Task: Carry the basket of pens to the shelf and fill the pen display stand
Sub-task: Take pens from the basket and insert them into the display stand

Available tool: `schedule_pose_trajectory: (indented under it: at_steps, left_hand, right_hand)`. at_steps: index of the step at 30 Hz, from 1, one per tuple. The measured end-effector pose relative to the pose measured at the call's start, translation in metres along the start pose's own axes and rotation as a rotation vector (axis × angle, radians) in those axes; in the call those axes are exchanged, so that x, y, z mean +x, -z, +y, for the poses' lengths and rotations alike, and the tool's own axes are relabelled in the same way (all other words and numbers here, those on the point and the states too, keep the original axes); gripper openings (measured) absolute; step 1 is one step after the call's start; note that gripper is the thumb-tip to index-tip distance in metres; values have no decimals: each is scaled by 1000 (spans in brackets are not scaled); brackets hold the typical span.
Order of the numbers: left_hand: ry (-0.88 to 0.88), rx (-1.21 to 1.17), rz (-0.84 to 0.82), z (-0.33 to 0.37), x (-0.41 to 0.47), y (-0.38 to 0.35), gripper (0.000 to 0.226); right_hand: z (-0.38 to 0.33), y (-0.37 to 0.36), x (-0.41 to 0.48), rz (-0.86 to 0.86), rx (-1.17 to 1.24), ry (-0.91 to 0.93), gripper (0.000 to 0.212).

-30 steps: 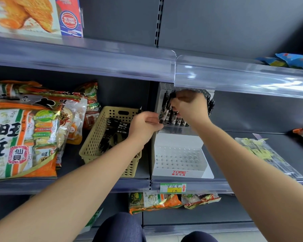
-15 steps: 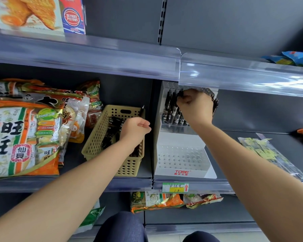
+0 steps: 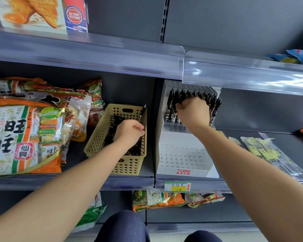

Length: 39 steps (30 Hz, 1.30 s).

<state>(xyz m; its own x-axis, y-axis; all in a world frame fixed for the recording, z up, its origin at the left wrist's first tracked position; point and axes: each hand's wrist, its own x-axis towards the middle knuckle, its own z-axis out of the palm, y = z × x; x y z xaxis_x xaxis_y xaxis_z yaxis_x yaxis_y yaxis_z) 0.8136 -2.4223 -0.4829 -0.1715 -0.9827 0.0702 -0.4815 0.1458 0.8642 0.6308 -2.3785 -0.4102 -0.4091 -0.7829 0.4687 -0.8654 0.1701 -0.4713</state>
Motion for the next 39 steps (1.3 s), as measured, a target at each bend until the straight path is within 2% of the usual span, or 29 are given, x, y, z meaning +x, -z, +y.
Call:
schedule_pose_trajectory:
  at_steps: [4, 12, 14, 16, 18, 21, 23, 26, 30, 32, 33, 37, 39]
  left_hand:
    - [3, 2, -2, -1, 1, 0, 11]
    - [36, 108, -9, -17, 6, 7, 12]
    - [68, 168, -8, -24, 11, 9, 13]
    - [99, 256, -11, -30, 17, 13, 17]
    - [103, 406, -43, -36, 23, 16, 30]
    - [123, 694, -164, -44, 32, 16, 50]
    - [188, 814, -273, -46, 38, 14, 59]
    - [292, 837, -413, -50, 48, 8, 75]
    - [239, 795, -616, -47, 56, 1, 69]
    - [219, 781, -632, -42, 60, -3, 68]
    - [234, 800, -625, -43, 63, -6, 75]
    - [392, 989, -529, -58, 77, -21, 125]
    - [400, 993, -499, -61, 81, -25, 128]
  right_hand:
    - [1, 1, 1, -19, -23, 3, 42]
    - [1, -10, -17, 7, -73, 50, 51]
    - [-4, -21, -28, -83, -38, 125, 46]
    - [-12, -36, -36, -242, -28, 211, 34]
    - [-19, -53, -41, -388, -39, 247, 19]
    - [-25, -76, -45, -497, -57, 278, 26]
    - [-28, -87, -45, -499, -62, 289, 27]
    - [-28, -98, -41, -486, -74, 294, 24]
    - [-24, -109, -39, -461, -41, 313, 22]
    - [-22, -115, -39, -427, -21, 313, 25]
    - [-21, -117, -39, -409, -5, 300, 27]
    - [-20, -121, -40, -344, 48, 272, 33]
    - [-20, -123, -41, -321, 73, 268, 34]
